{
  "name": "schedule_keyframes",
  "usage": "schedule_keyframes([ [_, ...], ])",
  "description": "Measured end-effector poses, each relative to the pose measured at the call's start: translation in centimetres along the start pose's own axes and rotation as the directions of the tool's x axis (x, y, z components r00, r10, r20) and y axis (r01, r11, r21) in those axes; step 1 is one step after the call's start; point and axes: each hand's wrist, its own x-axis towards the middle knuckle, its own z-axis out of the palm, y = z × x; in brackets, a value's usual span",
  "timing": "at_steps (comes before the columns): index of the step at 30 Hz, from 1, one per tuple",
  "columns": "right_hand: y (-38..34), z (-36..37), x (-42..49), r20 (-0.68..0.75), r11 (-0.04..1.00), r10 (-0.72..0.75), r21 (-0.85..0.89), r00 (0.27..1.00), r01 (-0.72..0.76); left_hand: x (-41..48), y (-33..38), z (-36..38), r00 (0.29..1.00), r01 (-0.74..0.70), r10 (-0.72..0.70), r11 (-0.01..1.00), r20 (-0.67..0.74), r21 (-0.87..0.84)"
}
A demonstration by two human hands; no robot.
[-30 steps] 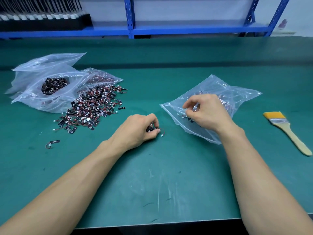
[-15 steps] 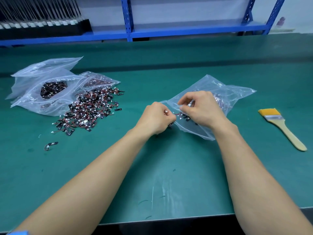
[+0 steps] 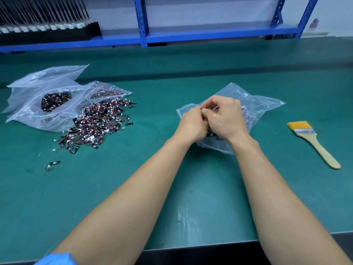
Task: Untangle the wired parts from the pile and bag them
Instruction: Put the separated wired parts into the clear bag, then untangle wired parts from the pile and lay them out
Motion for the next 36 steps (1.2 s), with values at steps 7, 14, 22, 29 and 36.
schedule_keyframes([
  [7,0.2,-0.1,0.0,0.015,1.000,0.010,0.022,1.000,-0.010,-1.2,-3.1,-2.3,0.954,-0.293,0.290,0.955,0.078,0.035],
  [14,-0.1,-0.3,-0.2,0.028,1.000,0.010,0.005,1.000,-0.010,-2.6,-4.4,-1.8,0.892,-0.432,0.444,0.777,0.086,0.459],
  [22,-0.6,0.3,-0.5,0.008,1.000,-0.010,0.029,1.000,0.010,-0.3,-1.4,2.3,0.865,-0.492,0.467,0.723,0.182,0.486],
  [29,-0.6,0.2,-0.5,0.013,1.000,-0.026,-0.014,1.000,0.026,0.6,-1.7,3.0,0.846,-0.526,0.457,0.629,0.275,0.572],
  [36,-0.5,0.9,-1.0,0.239,0.991,-0.022,-0.125,0.971,0.054,-3.9,-5.1,-0.3,0.851,-0.524,0.419,0.641,0.316,0.561],
])
